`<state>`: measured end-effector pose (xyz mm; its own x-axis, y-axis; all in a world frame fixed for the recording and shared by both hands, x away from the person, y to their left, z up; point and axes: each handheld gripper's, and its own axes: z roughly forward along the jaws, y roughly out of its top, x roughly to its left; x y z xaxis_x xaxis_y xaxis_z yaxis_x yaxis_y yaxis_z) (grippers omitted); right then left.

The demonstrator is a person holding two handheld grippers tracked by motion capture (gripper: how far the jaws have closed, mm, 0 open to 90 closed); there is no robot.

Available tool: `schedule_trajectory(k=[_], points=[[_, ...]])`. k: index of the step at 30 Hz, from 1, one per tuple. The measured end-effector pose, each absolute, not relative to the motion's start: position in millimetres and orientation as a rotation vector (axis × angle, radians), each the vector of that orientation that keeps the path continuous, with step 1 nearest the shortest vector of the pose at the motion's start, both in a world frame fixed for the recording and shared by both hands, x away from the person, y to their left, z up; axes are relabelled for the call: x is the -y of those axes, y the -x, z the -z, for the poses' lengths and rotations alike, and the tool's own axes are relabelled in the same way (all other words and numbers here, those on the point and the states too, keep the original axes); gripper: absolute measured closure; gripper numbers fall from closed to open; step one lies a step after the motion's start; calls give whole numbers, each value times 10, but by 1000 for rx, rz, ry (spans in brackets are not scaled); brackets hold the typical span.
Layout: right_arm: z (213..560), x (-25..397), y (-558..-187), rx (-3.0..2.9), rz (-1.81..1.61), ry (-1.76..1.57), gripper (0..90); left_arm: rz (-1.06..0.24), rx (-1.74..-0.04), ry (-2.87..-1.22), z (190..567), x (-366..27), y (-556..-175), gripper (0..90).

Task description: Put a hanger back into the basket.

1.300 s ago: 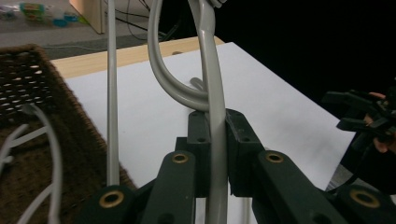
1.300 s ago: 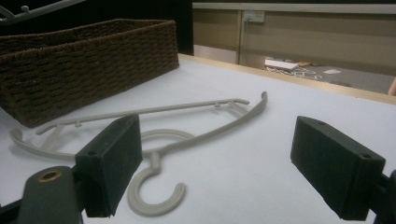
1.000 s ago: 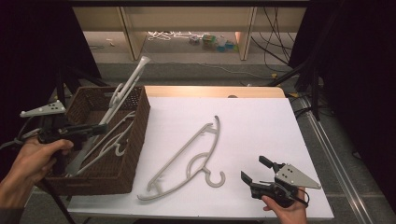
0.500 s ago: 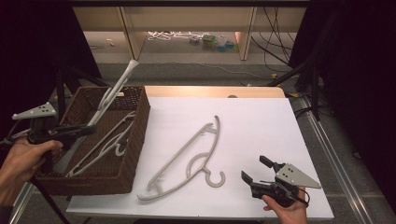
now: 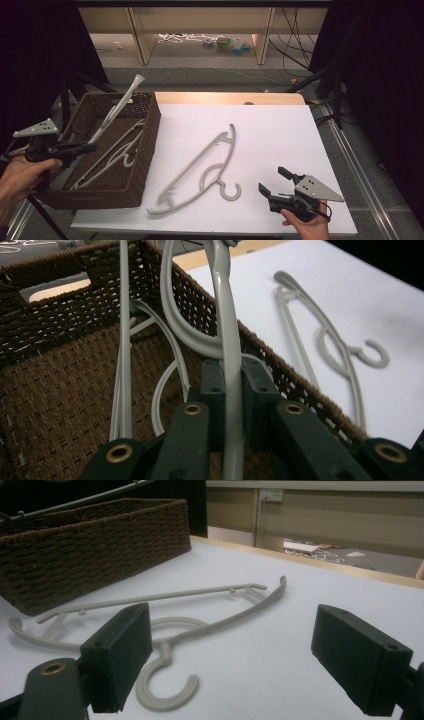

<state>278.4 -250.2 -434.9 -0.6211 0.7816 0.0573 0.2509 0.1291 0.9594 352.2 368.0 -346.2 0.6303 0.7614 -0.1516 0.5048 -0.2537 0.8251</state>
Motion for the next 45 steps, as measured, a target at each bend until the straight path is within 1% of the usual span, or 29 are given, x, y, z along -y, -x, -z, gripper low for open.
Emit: schedule_trajectory(k=[3,13,14,18,21,27,35,37,40,45], points=[[4353,2503,-2788,-1937,-1516,-987,173,-346,-986,-1930,3489,-3689,-3517,816],[4353,2503,-2788,-1938,-1522,-987,174,-346,-1009,-2032,3609,-3627,-3568,815],[4353,2505,-2788,-1938,-1518,-988,174,-350,-1001,-2062,3611,-3632,-3575,815],[4351,2502,-2786,-1941,-1514,-989,173,-338,-1006,-2087,3631,-3626,-3602,814],[4351,2504,-2786,-1938,-1522,-988,173,-336,-1045,-2093,3656,-3635,-3618,814],[4352,2505,-2788,-1938,-1522,-987,174,-300,-1062,-2097,3727,-3652,-3649,812],[4355,2509,-2787,-1936,-1523,-994,174,-283,-1072,-2159,3752,-3622,-3672,810],[4355,2512,-2783,-1946,-1520,-1004,173,-271,-1111,-2154,3783,-3598,-3699,809],[4352,2504,-2784,-1938,-1519,-989,174,-276,-1133,-2223,3819,-3545,-3761,807],[4353,2508,-2786,-1942,-1510,-997,174,-249,-1144,-2255,3885,-3466,-3807,807]])
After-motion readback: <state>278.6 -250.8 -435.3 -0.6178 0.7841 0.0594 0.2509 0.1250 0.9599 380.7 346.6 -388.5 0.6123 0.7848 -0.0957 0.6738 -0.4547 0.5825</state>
